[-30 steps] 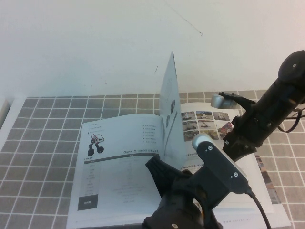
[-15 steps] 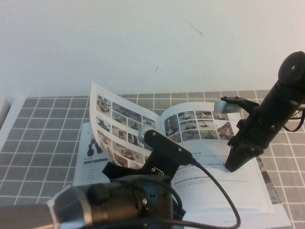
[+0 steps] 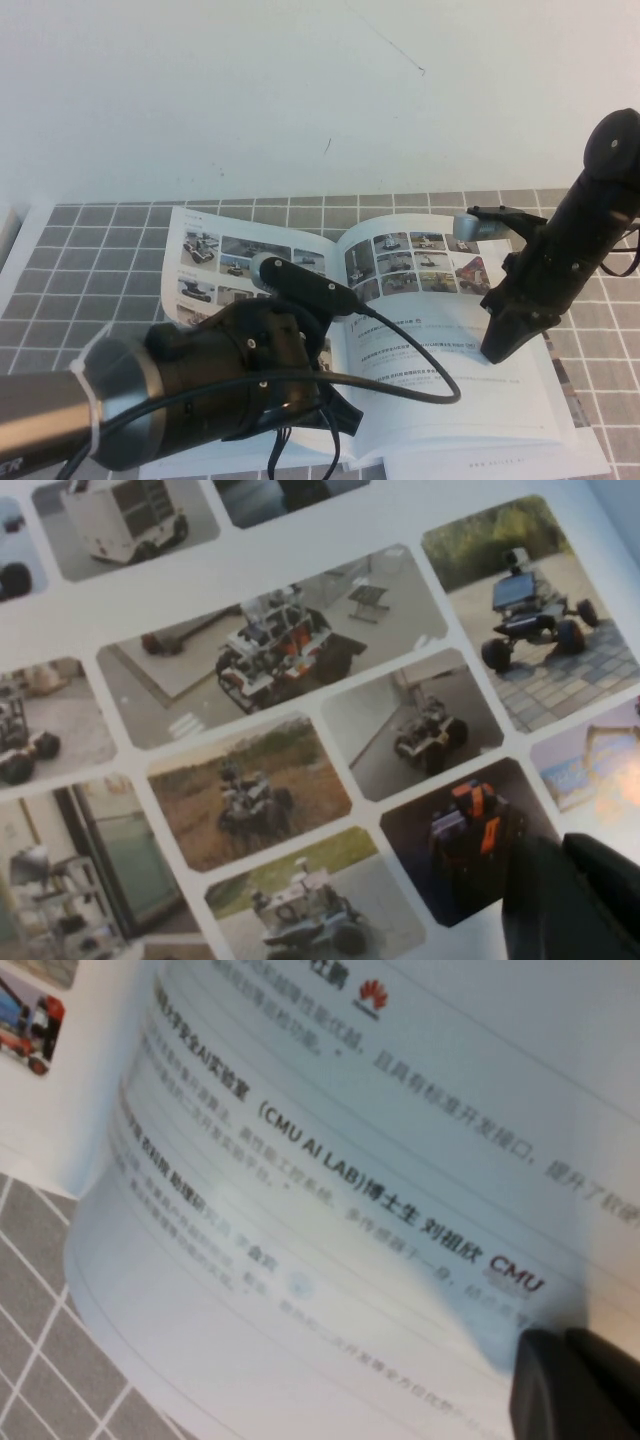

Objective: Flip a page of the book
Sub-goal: Open the closed book

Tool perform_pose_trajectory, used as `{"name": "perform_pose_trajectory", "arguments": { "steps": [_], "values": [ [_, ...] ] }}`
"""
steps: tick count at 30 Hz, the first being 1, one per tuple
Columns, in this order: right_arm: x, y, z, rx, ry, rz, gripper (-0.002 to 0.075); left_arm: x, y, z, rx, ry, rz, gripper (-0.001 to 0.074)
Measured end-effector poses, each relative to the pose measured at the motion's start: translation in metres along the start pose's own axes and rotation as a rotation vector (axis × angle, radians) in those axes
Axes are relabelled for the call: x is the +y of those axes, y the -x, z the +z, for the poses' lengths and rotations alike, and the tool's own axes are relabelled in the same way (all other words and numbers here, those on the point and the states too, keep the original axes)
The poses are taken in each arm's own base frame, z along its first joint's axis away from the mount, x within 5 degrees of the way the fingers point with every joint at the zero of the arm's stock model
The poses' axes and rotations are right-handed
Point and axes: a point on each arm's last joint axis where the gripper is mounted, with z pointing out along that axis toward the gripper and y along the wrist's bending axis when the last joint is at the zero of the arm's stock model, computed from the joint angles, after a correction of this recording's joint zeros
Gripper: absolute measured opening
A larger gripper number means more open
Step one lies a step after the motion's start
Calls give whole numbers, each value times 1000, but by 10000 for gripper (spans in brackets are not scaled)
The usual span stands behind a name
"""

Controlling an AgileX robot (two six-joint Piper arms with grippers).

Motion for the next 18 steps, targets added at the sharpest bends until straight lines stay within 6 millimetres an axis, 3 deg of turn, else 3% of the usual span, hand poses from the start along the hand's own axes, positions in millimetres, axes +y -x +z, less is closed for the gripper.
{"name": "perform_pose_trajectory", "arguments": {
  "steps": [11, 18],
  "values": [
    [-3, 0, 5, 17, -1, 15, -1, -4, -8, 6, 92, -25, -1, -4],
    [-16, 0, 28, 64, 18, 53, -1, -2, 7, -12, 86, -22, -18, -4]
  ]
}}
